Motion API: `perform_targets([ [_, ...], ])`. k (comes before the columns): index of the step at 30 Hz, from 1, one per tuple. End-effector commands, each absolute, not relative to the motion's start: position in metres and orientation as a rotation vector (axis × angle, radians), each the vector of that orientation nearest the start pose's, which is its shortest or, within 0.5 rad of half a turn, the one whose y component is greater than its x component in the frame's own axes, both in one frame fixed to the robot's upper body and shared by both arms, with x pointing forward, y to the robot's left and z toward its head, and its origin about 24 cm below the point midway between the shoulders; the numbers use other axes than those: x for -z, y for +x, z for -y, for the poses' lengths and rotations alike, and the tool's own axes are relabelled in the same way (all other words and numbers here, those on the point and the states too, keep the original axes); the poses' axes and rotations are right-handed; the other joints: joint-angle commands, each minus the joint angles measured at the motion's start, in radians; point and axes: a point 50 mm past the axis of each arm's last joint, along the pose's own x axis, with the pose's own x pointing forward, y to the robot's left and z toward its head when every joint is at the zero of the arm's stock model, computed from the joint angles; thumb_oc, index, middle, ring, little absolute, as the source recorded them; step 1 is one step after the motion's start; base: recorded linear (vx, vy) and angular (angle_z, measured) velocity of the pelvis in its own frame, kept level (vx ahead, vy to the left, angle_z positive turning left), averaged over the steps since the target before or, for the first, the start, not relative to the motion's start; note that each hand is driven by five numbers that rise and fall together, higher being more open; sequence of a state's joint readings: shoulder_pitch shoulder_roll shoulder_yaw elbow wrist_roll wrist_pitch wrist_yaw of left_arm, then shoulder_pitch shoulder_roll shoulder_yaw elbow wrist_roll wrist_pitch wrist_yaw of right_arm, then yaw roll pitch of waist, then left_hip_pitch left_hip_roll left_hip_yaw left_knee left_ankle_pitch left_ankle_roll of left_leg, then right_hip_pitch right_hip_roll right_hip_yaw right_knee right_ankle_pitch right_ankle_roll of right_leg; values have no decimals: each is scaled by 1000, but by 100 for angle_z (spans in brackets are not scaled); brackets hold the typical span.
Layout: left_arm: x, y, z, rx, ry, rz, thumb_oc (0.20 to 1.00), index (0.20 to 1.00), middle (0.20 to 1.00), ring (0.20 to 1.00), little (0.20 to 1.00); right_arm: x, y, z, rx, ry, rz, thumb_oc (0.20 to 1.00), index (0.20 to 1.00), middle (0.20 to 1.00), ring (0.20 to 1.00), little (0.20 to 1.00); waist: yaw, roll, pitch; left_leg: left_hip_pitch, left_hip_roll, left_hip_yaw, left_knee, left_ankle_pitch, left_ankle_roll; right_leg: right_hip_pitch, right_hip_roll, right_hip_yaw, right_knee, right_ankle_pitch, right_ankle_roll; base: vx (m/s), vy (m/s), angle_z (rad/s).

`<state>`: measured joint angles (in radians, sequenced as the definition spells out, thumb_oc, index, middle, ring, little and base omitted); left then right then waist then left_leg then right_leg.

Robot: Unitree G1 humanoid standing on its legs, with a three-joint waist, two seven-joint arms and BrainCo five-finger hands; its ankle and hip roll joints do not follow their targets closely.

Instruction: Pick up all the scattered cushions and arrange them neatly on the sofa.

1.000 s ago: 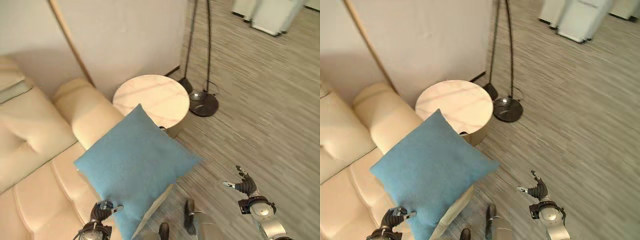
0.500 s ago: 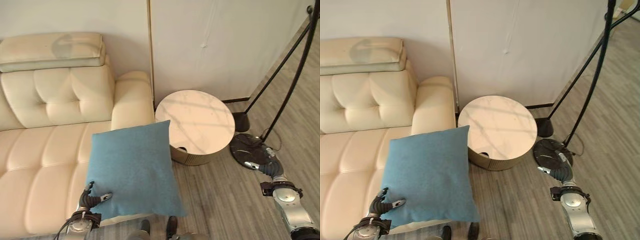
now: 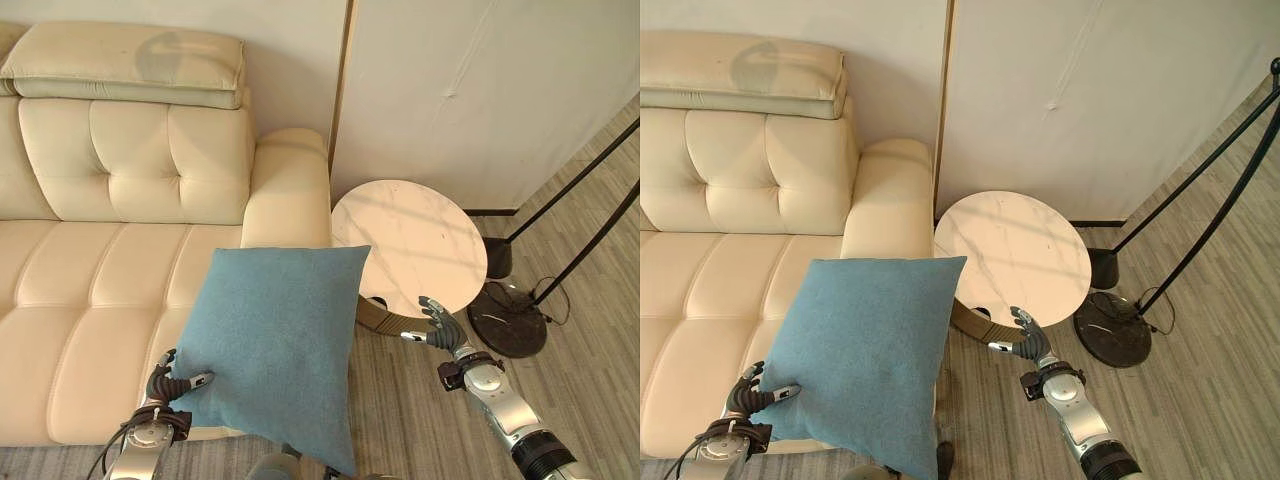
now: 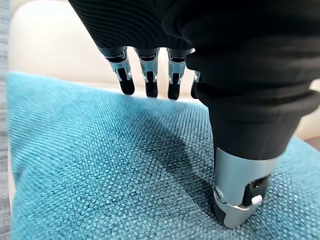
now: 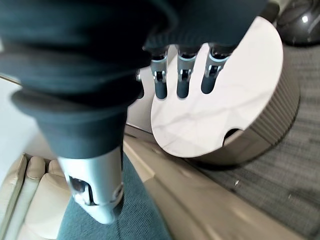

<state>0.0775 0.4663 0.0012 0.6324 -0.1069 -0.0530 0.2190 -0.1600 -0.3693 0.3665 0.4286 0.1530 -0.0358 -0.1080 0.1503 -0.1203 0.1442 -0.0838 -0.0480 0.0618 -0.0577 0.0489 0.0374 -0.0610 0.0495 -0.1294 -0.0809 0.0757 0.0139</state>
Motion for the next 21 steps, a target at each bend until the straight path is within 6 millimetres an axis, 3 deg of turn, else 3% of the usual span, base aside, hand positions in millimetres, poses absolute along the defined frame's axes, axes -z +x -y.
perform_targets([
  [1, 33, 207, -319, -469, 399, -428, 1000, 1000, 1000, 1000, 1000, 19, 268, 169, -167, -377, -264, 1000, 1000, 1000, 1000, 1000, 12, -20, 1, -21, 8, -28, 46, -66, -53, -36, -125, -49, 58, -37, 119, -197, 90, 9],
  [4, 27, 220, -315, -478, 384, -391, 1000, 1000, 1000, 1000, 1000, 23, 277, 154, -177, -368, -285, 1000, 1000, 1000, 1000, 1000, 17, -6, 38, -59, 1, -37, 50, -54, -51, -80, -133, -49, 74, -24, 120, -135, 46, 8],
  [10, 9, 238, -314, -470, 369, -303, 1000, 1000, 1000, 1000, 1000, 3, 294, 138, -232, -437, -195, 1000, 1000, 1000, 1000, 1000, 21, -5, 74, -99, 0, -33, 67, -48, -51, -112, -139, -39, 74, -2, 126, -68, 15, 1],
  [19, -6, 228, -319, -459, 363, -233, 1000, 1000, 1000, 1000, 1000, -23, 292, 152, -209, -457, -76, 1000, 1000, 1000, 1000, 1000, 7, 8, 68, -82, 2, -5, 66, -57, -43, -119, -144, -14, 78, 19, 142, -30, 36, -7],
  [21, -9, 226, -321, -467, 353, -223, 1000, 1000, 1000, 1000, 1000, -27, 291, 162, -169, -470, -61, 1000, 1000, 1000, 1000, 1000, 8, 17, 91, -109, 16, 1, 94, -49, -37, -136, -145, -16, 164, -9, 140, -211, -28, -23],
])
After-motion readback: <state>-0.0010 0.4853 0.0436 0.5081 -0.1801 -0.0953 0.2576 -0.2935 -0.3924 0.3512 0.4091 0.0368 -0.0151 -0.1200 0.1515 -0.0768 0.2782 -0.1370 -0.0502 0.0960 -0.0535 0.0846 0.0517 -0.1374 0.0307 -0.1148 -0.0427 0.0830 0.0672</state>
